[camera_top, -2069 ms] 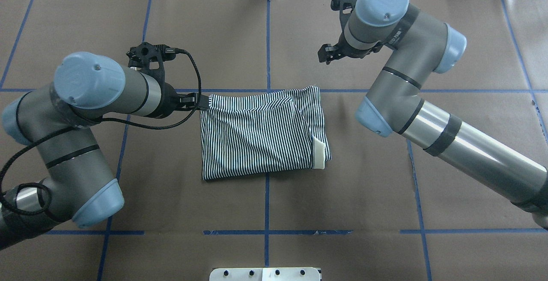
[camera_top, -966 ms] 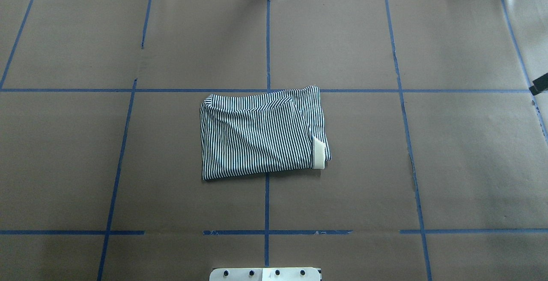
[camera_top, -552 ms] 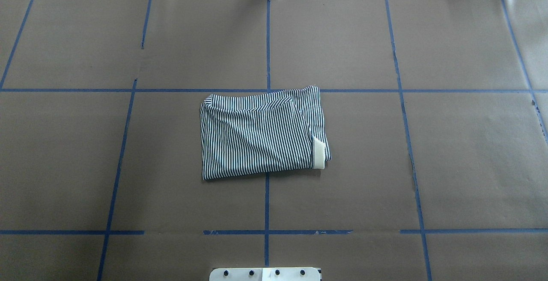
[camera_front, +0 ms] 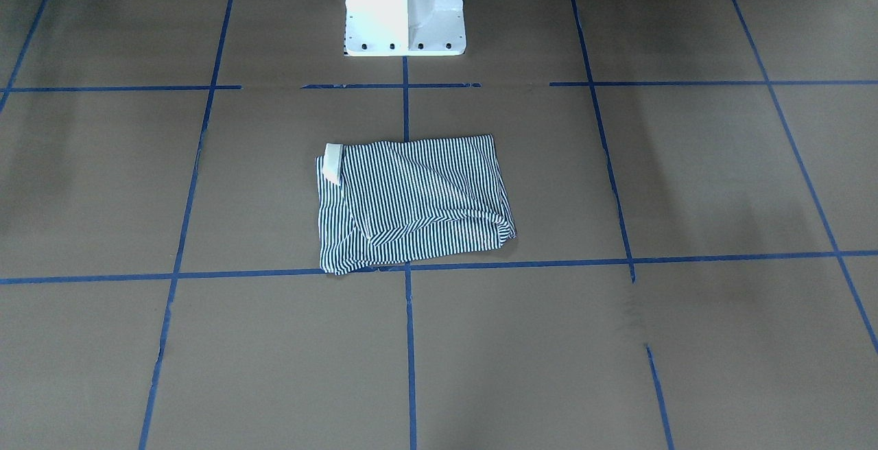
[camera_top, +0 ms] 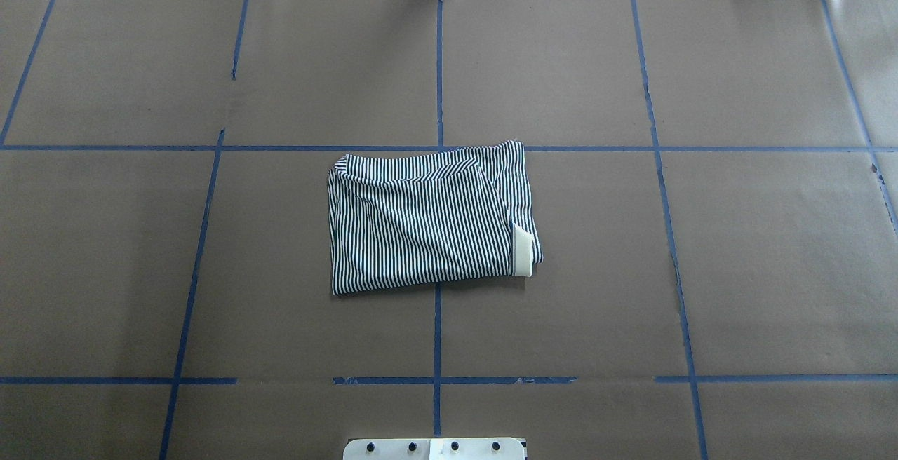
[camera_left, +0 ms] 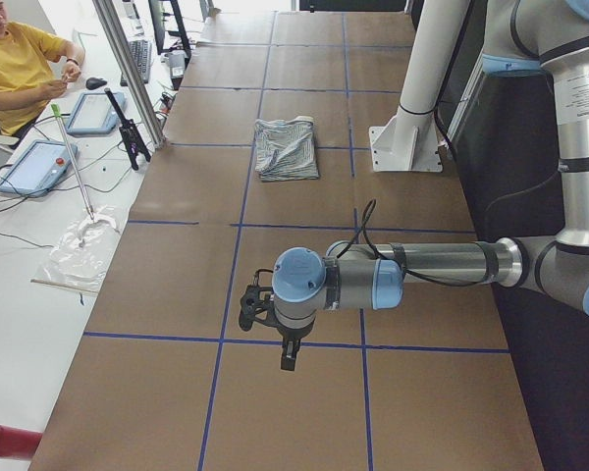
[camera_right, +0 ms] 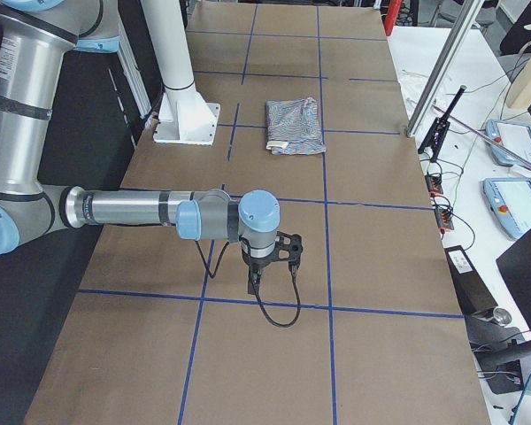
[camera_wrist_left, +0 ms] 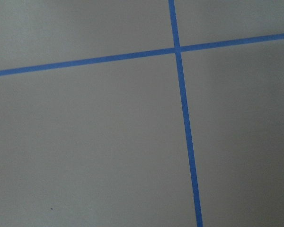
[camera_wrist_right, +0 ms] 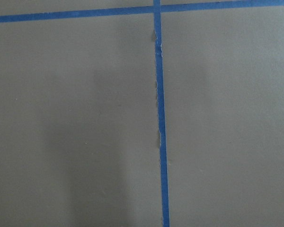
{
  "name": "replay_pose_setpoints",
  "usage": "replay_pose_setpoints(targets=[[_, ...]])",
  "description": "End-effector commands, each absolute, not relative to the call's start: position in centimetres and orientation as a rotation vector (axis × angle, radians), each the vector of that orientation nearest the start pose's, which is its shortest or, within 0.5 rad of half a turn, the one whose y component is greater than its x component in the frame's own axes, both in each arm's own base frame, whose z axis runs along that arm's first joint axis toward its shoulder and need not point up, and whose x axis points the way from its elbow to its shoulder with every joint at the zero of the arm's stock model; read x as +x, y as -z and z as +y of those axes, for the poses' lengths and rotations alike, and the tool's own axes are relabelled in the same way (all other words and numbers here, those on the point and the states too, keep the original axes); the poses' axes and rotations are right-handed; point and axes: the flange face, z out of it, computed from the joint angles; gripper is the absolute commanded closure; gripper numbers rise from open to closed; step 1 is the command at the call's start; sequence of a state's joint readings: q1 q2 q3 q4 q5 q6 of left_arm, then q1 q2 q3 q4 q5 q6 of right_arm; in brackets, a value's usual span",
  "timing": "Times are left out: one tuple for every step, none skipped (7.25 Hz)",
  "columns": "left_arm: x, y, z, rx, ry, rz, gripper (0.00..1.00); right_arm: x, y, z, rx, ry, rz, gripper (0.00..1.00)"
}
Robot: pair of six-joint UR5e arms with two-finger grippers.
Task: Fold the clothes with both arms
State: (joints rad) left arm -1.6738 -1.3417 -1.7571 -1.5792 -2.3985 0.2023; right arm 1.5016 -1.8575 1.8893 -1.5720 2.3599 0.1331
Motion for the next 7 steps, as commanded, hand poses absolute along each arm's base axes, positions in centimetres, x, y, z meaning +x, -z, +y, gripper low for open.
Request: replay_pose_setpoints(targets=[[-10.0,-66.8,-38.2,0.092,-0.082,0.824,0.0,3.7,-62.3,-37.8,-0.045,-0.047,-0.789,0.0],[-10.0,-66.8,-38.3,0.099,-0.086,0.825,0.0,3.7,-62.9,-37.5,-0.06,-0.052,-0.788,0.0],[-9.9,-67.5,-38.2,0.084,-0.083,0.825,0.0,3.9,-63.6,-37.3,-0.066,-0.057,-0.768,0.0],[-10.0,-67.5,-38.3,0.084,-0.08,0.827,0.0,4.1,-63.9,-37.3,-0.061,-0.056,-0.731,0.0],[-10.0,-67.2,-38.2,0.089,-0.081,0.825,0.0,4.2,-64.2,-37.5,-0.06,-0.055,-0.722,0.0],[-9.9,-67.2,-38.3,0.089,-0.083,0.825,0.0,4.2,-64.4,-37.4,-0.064,-0.057,-0.721,0.0],[-9.9,-67.2,-38.3,0.088,-0.083,0.823,0.0,4.1,-64.4,-37.4,-0.063,-0.056,-0.723,0.0]])
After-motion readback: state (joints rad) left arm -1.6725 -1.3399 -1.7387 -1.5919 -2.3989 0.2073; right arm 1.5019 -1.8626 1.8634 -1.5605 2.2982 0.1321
